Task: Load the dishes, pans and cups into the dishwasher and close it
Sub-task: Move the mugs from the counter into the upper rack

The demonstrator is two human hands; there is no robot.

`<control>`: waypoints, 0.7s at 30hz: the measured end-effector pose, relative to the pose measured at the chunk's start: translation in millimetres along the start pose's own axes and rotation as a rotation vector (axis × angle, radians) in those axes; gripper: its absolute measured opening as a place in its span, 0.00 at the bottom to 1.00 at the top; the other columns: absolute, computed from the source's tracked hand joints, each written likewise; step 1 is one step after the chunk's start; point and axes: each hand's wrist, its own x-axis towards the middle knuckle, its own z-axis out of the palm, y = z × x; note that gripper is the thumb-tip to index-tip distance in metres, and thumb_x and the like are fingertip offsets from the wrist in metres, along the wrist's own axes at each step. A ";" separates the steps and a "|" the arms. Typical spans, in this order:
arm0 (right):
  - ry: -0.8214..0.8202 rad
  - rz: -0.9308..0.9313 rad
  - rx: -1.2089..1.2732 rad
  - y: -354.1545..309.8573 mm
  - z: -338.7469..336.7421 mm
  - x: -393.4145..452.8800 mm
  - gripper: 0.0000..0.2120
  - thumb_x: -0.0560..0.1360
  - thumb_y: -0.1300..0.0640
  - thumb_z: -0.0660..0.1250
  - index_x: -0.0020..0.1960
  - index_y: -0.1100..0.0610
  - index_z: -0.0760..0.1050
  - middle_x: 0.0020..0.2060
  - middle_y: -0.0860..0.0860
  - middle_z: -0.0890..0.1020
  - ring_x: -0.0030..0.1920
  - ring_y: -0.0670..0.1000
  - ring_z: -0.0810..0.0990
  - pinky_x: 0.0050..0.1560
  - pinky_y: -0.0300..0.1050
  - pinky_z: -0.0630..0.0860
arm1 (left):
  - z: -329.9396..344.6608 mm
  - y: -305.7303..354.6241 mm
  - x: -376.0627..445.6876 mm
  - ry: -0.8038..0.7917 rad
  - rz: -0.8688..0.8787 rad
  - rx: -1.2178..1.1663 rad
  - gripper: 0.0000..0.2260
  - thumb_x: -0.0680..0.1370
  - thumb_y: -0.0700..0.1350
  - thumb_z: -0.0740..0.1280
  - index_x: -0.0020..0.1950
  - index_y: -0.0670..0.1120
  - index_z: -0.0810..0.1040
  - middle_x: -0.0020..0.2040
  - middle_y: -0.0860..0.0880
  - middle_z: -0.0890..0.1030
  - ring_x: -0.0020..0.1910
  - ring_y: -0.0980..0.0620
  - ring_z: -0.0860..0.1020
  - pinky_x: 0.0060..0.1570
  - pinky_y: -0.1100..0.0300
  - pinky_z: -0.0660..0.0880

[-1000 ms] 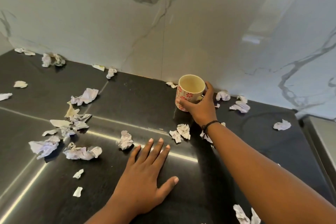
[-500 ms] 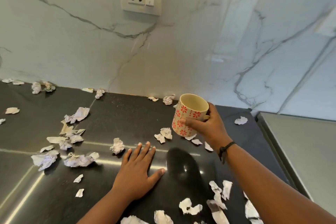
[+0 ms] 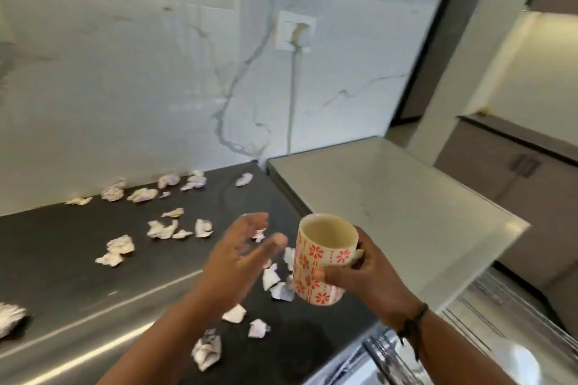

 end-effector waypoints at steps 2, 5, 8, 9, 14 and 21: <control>0.053 0.019 -0.013 5.3 -25.6 -26.8 0.35 0.58 0.58 0.79 0.62 0.55 0.71 0.51 0.51 0.83 0.52 0.51 0.82 0.47 0.42 0.80 | 50.4 20.0 0.4 -0.281 0.022 -0.003 0.38 0.59 0.70 0.73 0.66 0.63 0.66 0.61 0.61 0.75 0.59 0.64 0.75 0.58 0.59 0.75; 0.151 0.014 -0.089 12.6 -69.8 -64.9 0.37 0.57 0.54 0.81 0.64 0.50 0.70 0.54 0.48 0.82 0.53 0.50 0.82 0.50 0.46 0.80 | 123.9 41.6 -3.3 -0.537 0.014 -0.008 0.49 0.56 0.64 0.79 0.72 0.61 0.59 0.59 0.59 0.77 0.57 0.63 0.77 0.55 0.62 0.76; 0.261 0.029 -0.100 23.8 -121.4 -100.9 0.37 0.60 0.59 0.82 0.64 0.48 0.70 0.55 0.44 0.81 0.55 0.47 0.80 0.53 0.48 0.79 | 191.0 51.6 -3.8 -0.547 0.007 -0.006 0.51 0.52 0.66 0.79 0.71 0.61 0.60 0.56 0.57 0.79 0.55 0.59 0.79 0.58 0.53 0.77; 0.290 0.031 -0.070 27.3 -140.4 -114.7 0.38 0.60 0.60 0.82 0.65 0.49 0.69 0.55 0.45 0.81 0.55 0.47 0.80 0.54 0.48 0.79 | 214.9 55.5 -4.7 -0.540 0.010 -0.024 0.51 0.51 0.66 0.79 0.71 0.61 0.62 0.54 0.56 0.80 0.54 0.59 0.80 0.58 0.52 0.77; 0.441 0.078 0.309 54.1 -228.0 -175.0 0.41 0.61 0.63 0.79 0.69 0.50 0.65 0.60 0.57 0.78 0.58 0.59 0.80 0.54 0.58 0.79 | 329.7 83.8 -16.0 -0.493 -0.126 -0.286 0.42 0.55 0.56 0.79 0.65 0.55 0.67 0.49 0.50 0.82 0.44 0.54 0.83 0.40 0.60 0.79; 0.515 0.286 0.700 101.3 -322.3 -233.6 0.33 0.60 0.53 0.76 0.63 0.51 0.71 0.56 0.62 0.80 0.53 0.64 0.81 0.50 0.59 0.79 | 469.4 73.5 -38.2 -0.515 -0.472 -0.406 0.41 0.58 0.63 0.78 0.63 0.45 0.71 0.47 0.42 0.84 0.47 0.44 0.83 0.38 0.55 0.79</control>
